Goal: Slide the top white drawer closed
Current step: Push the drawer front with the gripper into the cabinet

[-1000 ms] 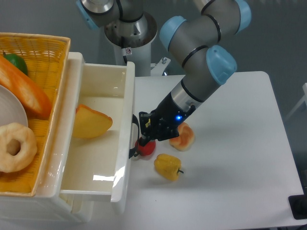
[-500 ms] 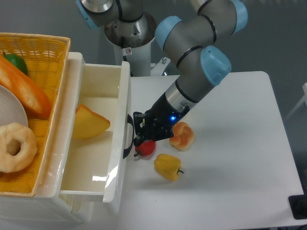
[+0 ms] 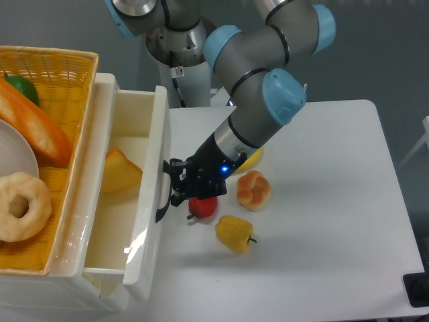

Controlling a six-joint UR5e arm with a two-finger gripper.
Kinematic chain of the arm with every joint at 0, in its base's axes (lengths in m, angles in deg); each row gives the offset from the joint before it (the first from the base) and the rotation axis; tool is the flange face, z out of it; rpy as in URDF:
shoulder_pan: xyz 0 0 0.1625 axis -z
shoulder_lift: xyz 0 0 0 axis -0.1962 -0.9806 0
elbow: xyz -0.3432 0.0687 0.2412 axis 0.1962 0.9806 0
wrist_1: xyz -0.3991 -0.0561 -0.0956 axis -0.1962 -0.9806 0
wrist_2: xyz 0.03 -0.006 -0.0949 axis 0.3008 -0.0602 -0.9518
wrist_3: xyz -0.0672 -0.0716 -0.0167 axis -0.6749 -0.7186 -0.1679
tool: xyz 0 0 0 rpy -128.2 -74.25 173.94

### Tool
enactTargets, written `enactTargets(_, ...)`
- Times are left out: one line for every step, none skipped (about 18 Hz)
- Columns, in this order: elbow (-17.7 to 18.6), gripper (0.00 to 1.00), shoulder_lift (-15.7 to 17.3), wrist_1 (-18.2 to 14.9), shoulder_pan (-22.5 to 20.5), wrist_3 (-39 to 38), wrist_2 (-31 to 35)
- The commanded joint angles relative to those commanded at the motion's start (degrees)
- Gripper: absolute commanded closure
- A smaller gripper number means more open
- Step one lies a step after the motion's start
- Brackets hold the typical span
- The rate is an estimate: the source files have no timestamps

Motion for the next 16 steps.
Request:
enactTargets(0.0,1.0,0.0,0.0,0.44,-0.09,0.09)
enactTargets(0.0,1.0,0.0,0.0,0.53,-0.44,0.09)
enactTargets(0.0,1.0,0.0,0.0,0.88,-0.61,0.09)
enactTargets(0.0,1.0,0.0,0.0,1.23,-0.79,0.0)
enactTargets(0.0,1.0,0.0,0.0,1.32,-0.97,0.0)
enactTargets(0.0,1.0,0.0,0.0,1.41,-1.05,0.0)
enactTargets(0.0,1.0,0.0,0.0,1.84,-1.14,0.0)
enactTargets(0.0,1.0,0.0,0.0,1.94,-1.32,0.0)
enactTargets(0.0,1.0,0.09,0.0,2.02,-1.41,-0.09)
enactTargets(0.0,1.0,0.09,0.0,2.11,-1.49,-0.35)
enactTargets(0.0,1.0,0.09,0.0,2.11,-1.49,-0.44)
enactTargets(0.0,1.0,0.09,0.0,2.37,-1.67,-0.53)
enactTargets(0.0,1.0,0.17,0.09,2.72,-1.93,-0.53)
enactTargets(0.0,1.0,0.18,0.09,2.73,-1.93,-0.53)
enactTargets(0.0,1.0,0.18,0.09,2.82,-1.93,-0.53)
enactTargets(0.0,1.0,0.18,0.09,3.16,-1.93,-0.53)
